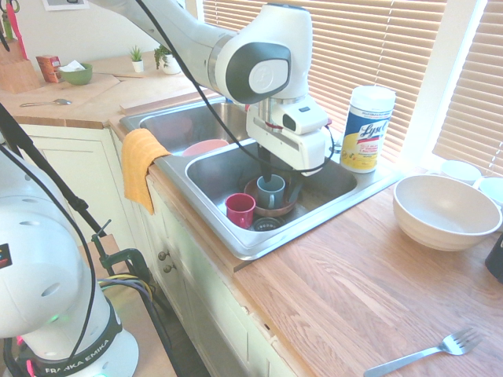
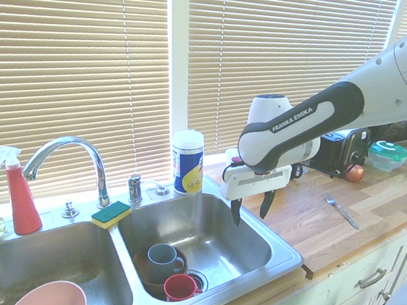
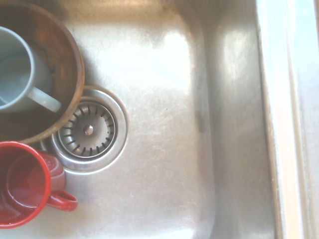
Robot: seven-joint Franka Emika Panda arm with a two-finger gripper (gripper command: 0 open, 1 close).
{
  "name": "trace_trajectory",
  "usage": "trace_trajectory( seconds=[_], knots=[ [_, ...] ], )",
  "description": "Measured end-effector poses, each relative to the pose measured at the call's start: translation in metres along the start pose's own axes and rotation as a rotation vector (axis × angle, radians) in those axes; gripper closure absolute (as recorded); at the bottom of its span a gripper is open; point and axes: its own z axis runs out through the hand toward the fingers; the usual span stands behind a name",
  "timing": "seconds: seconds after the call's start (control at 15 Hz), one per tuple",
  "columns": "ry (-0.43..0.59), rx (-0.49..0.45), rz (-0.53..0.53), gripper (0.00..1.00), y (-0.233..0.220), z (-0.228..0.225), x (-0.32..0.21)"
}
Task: Put the fork into the sink
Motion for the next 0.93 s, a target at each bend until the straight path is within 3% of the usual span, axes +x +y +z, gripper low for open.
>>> trace_trajectory(
  seconds=[0.2, 0.4, 0.67, 0.93],
  knots=[
    [0.001, 0.002, 0.005, 0.0, -0.001, -0.004, 0.002],
    [-0.011, -0.015, 0.078, 0.0, 0.02, -0.031, 0.025],
    [0.004, -0.021, 0.155, 0.0, 0.108, -0.051, 0.087],
    [0.012, -0.028, 0.24, 0.0, 0.198, -0.04, 0.136]
  ],
)
